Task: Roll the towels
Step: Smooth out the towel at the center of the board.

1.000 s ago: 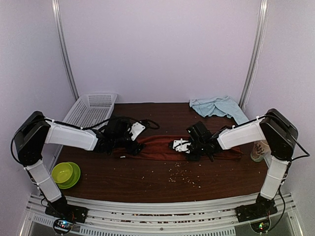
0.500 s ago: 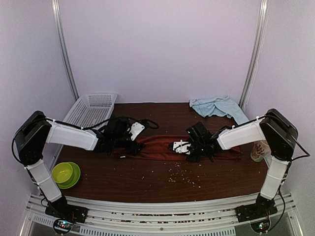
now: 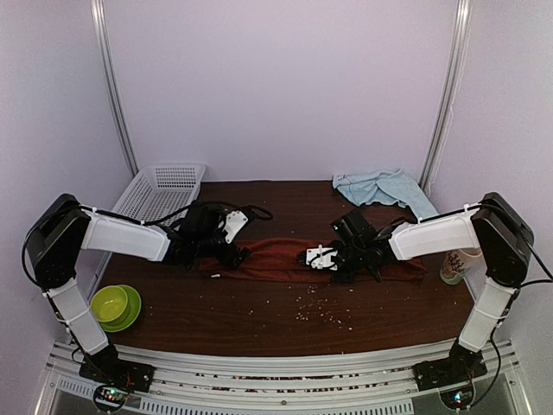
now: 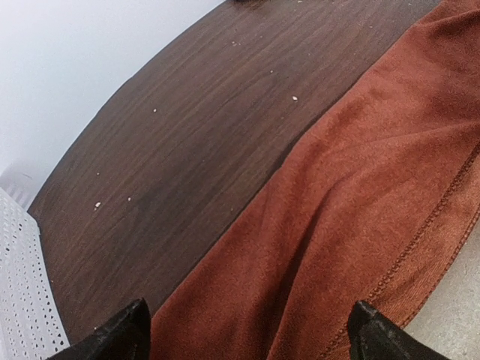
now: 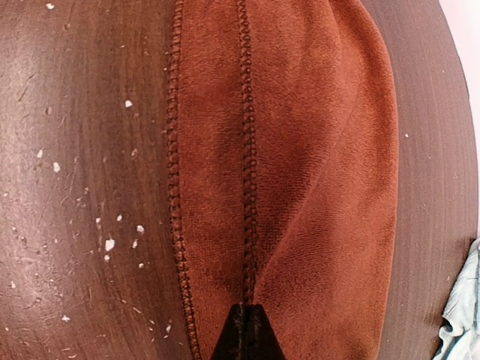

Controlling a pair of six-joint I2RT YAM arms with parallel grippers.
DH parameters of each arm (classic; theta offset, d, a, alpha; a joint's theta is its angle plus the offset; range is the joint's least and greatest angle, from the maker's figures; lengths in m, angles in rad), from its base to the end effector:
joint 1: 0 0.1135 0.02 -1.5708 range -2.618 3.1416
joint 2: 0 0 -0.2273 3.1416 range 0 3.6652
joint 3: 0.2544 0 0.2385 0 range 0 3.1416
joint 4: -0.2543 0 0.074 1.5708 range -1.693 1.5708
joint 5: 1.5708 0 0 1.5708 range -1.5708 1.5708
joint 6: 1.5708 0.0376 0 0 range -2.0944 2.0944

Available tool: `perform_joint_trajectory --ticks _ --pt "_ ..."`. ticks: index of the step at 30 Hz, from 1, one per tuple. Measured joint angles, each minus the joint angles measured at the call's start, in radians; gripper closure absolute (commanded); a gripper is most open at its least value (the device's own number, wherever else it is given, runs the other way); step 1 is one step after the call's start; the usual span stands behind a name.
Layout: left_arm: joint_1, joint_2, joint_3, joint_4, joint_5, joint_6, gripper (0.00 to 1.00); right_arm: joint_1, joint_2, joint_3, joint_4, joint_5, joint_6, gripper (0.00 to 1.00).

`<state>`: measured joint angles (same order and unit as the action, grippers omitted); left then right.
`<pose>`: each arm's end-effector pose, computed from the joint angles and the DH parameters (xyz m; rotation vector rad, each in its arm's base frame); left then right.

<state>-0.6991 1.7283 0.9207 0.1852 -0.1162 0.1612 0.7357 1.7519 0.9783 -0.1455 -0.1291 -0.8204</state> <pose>0.2700 -0.2213 0.1478 0.8549 2.0203 -0.1761 0.2455 0.2288 0.1303 -1.7811 1.7303 0.1248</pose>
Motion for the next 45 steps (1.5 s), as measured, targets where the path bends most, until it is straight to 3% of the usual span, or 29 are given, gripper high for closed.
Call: perform_joint_trajectory --ticks 12,15,18,20,32,39,45 --pt "0.018 0.019 0.035 -0.040 0.000 -0.006 0.06 0.000 0.000 -0.001 -0.046 -0.013 -0.043 0.98" --pt "0.026 0.020 0.039 -0.051 -0.001 -0.011 0.06 0.002 0.000 -0.001 -0.052 -0.013 -0.048 0.91" --pt "0.040 0.020 0.039 -0.068 -0.004 -0.022 0.04 0.008 0.000 -0.001 -0.069 -0.013 -0.053 0.72" --pt "0.049 0.020 0.039 -0.082 -0.008 -0.029 0.02 0.012 0.000 0.000 -0.083 -0.014 -0.053 0.66" --pt "0.106 -0.009 0.021 -0.127 -0.019 -0.092 0.02 0.072 0.014 0.130 -0.022 -0.006 0.047 0.70" --pt "0.143 -0.054 -0.041 -0.127 -0.027 -0.136 0.02 0.166 0.165 0.318 0.029 0.059 0.141 0.70" --pt "0.148 -0.074 -0.050 -0.122 -0.040 -0.159 0.02 0.229 0.291 0.381 0.013 0.117 0.197 0.70"
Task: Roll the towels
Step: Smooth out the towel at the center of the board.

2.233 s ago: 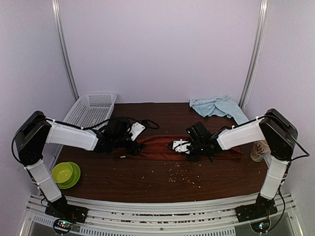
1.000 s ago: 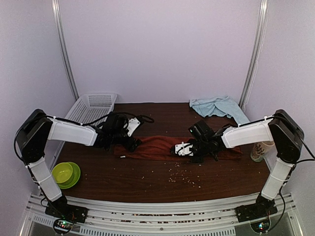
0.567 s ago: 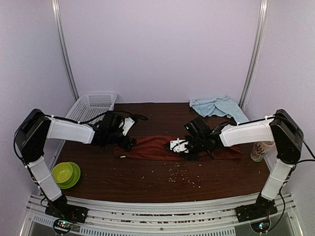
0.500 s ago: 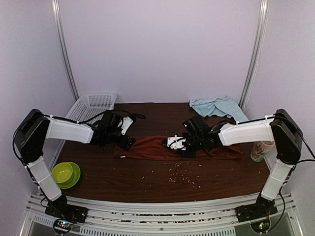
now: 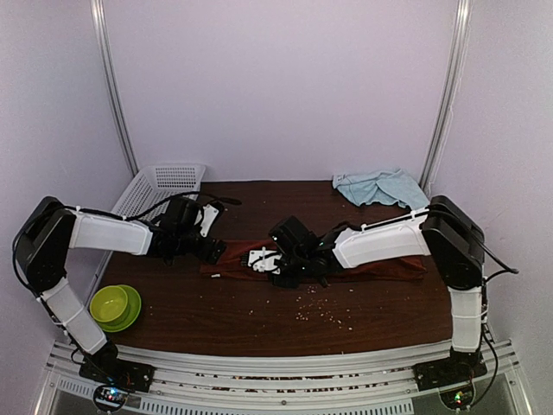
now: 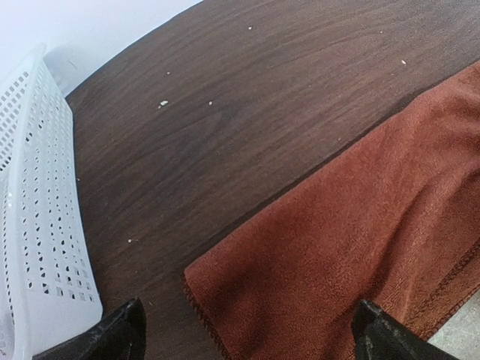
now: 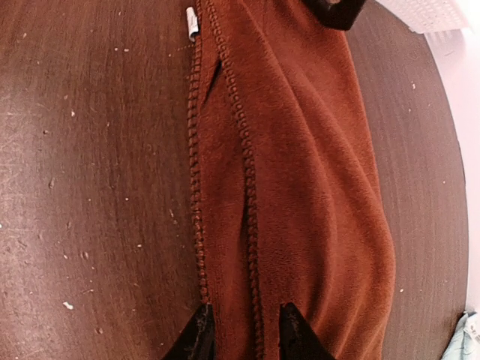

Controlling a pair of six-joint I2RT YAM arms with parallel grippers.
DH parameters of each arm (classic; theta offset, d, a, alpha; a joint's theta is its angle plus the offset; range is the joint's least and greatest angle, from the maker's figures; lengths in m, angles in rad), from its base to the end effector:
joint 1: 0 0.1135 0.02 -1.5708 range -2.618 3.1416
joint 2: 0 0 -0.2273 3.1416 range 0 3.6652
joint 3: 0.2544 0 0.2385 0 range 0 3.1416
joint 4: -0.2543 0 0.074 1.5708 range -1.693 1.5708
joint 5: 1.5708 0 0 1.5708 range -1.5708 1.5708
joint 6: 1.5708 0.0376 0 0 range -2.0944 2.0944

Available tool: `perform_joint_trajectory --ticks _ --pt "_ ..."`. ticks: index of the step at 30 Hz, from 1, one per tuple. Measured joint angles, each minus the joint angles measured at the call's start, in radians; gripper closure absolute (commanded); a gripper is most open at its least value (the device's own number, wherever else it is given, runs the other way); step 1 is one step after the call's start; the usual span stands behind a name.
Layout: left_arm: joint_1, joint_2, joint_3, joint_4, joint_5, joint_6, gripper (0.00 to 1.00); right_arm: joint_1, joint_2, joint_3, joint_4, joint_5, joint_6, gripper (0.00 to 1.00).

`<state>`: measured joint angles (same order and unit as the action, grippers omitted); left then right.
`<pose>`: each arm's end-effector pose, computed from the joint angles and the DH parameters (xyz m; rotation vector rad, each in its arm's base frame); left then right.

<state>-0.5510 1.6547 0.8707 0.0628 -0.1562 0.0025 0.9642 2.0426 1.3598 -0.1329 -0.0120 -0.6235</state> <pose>0.2828 -0.1669 0.1461 0.5458 2.2174 -0.1077 0.2372 0.3427 0.1356 -1.7107 1.6740 0.1751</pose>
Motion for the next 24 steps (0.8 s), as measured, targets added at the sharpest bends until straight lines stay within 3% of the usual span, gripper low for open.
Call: perform_joint_trajectory --ticks 10,24 --pt "0.000 -0.001 -0.018 0.014 -0.001 -0.024 0.02 0.007 0.050 0.056 -0.016 0.098 0.030 0.75" --pt "0.000 -0.001 -0.018 0.017 0.001 -0.028 0.02 0.007 0.117 0.097 -0.046 0.119 0.029 0.79"
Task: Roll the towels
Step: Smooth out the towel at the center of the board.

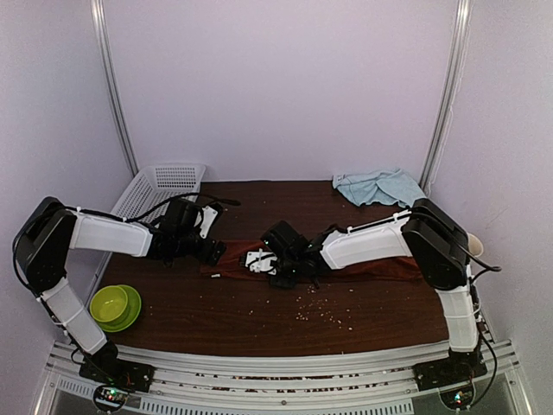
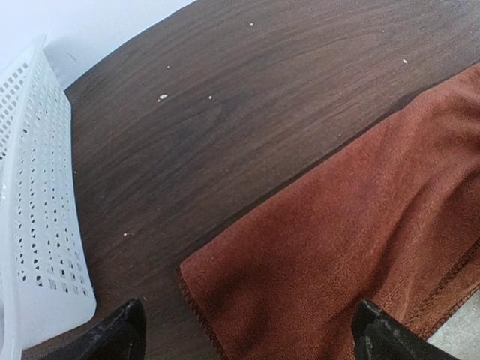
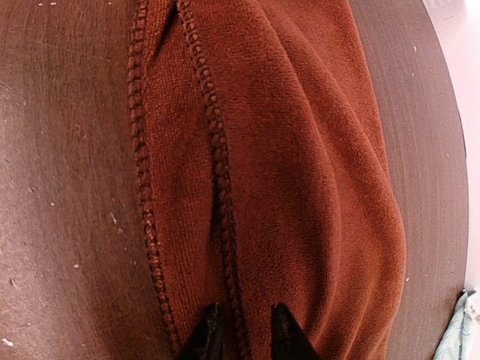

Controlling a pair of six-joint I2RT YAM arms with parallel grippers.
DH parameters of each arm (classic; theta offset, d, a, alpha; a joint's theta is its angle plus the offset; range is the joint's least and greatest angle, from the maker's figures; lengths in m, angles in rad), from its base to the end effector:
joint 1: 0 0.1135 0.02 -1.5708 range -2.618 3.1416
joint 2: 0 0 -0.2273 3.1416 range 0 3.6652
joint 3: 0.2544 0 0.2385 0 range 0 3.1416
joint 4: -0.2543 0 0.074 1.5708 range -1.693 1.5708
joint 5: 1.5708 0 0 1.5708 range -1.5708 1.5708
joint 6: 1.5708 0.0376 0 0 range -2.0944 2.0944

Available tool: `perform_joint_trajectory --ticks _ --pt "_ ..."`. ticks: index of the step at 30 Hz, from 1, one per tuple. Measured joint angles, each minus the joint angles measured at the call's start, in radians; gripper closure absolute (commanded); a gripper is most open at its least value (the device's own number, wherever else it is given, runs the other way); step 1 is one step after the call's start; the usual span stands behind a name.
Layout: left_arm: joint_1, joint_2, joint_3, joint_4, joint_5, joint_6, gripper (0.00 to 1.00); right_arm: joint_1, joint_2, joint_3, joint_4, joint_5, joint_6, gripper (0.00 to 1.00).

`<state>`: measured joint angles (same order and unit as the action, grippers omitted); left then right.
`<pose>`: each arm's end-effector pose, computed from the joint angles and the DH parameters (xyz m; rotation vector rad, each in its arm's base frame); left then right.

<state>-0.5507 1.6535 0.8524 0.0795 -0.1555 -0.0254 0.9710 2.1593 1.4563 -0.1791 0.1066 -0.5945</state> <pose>0.2808 -0.1656 0.1426 0.5152 2.2259 -0.1227 0.2471 0.3542 0.1131 -1.6917 1.7670 0.0360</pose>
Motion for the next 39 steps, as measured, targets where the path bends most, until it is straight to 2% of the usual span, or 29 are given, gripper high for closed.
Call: perform_joint_trajectory --ticks 8,12,26,33,36,39 --pt "0.000 0.001 -0.002 0.003 0.003 0.000 0.02 0.000 0.017 0.013 -0.003 0.011 -0.002 0.95" --pt "0.000 0.003 -0.002 0.004 0.004 0.000 0.02 0.000 0.020 0.013 -0.003 0.014 -0.002 0.98" --pt "0.000 0.010 -0.002 0.026 0.010 0.000 0.02 -0.003 0.022 0.069 -0.081 -0.035 0.027 0.89" --pt "0.000 0.010 -0.002 0.026 0.015 0.000 0.02 -0.009 0.039 0.110 -0.087 -0.042 0.071 0.81" --pt "0.000 0.010 -0.002 0.026 0.017 0.000 0.02 -0.010 0.046 0.111 -0.089 -0.042 0.077 0.74" --pt "0.000 0.010 -0.002 0.026 0.018 0.000 0.02 -0.010 0.048 0.111 -0.094 -0.044 0.081 0.72"
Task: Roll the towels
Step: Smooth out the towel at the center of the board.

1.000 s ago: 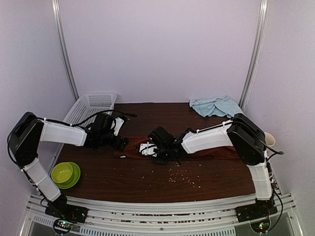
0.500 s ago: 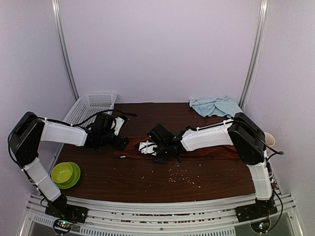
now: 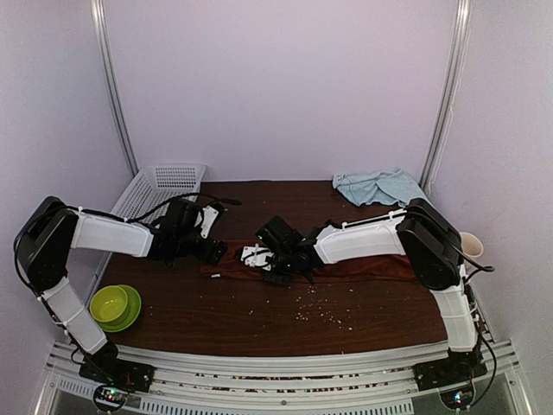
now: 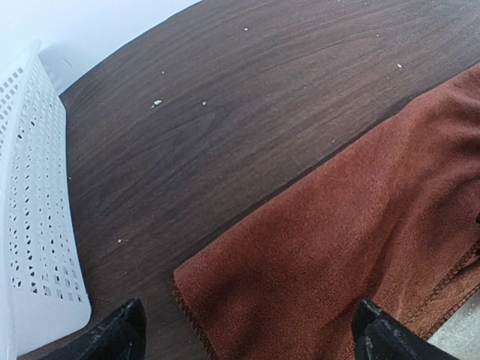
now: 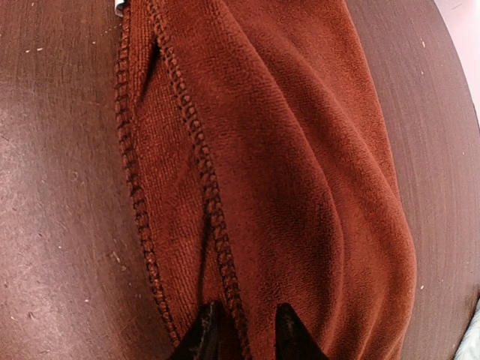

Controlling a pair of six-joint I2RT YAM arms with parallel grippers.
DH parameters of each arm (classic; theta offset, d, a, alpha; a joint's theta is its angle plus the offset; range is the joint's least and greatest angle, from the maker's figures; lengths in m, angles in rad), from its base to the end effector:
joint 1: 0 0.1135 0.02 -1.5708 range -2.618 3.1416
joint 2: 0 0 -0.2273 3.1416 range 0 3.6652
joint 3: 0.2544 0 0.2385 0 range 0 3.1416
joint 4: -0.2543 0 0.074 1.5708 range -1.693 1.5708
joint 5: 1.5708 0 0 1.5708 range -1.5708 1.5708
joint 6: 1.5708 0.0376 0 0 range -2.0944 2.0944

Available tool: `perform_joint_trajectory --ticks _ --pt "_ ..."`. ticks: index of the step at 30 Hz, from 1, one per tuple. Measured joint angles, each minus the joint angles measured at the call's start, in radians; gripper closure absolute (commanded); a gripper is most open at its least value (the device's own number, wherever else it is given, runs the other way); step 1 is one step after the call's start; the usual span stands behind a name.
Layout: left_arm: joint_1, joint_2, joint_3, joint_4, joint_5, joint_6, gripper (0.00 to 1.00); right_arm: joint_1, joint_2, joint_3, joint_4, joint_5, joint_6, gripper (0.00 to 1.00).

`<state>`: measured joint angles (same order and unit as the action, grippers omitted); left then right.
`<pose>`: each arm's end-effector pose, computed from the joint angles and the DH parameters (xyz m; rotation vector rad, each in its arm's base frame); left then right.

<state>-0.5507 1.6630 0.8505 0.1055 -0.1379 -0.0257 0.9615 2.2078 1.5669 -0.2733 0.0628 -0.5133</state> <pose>0.2821 -0.1671 0.1413 0.5199 2.2137 -0.1473 0.2561 0.3629 0.1180 -1.6516 1.8578 0.1121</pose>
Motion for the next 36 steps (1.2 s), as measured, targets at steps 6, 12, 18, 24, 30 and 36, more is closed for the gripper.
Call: perform_joint_trajectory --ticks 6,12,18,24,30,36 --pt "0.000 0.006 -0.002 0.006 0.004 -0.003 0.02 0.000 0.004 0.003 0.001 0.000 0.008 0.77" --pt "0.000 0.016 -0.005 0.007 0.006 -0.008 0.02 0.000 0.016 0.015 0.004 0.002 0.024 0.84" --pt "0.000 0.030 -0.005 0.014 0.013 -0.010 0.02 0.000 0.016 0.016 0.006 0.003 0.039 0.86" --pt "0.000 0.039 -0.005 0.017 0.018 -0.011 0.02 0.000 0.016 0.018 0.006 0.002 0.050 0.85" --pt "0.000 0.039 -0.005 0.021 0.022 -0.011 0.02 -0.004 0.016 0.019 0.006 0.003 0.051 0.85" --pt "0.000 0.040 -0.005 0.022 0.024 -0.014 0.02 -0.010 0.016 0.019 0.007 0.006 0.051 0.84"
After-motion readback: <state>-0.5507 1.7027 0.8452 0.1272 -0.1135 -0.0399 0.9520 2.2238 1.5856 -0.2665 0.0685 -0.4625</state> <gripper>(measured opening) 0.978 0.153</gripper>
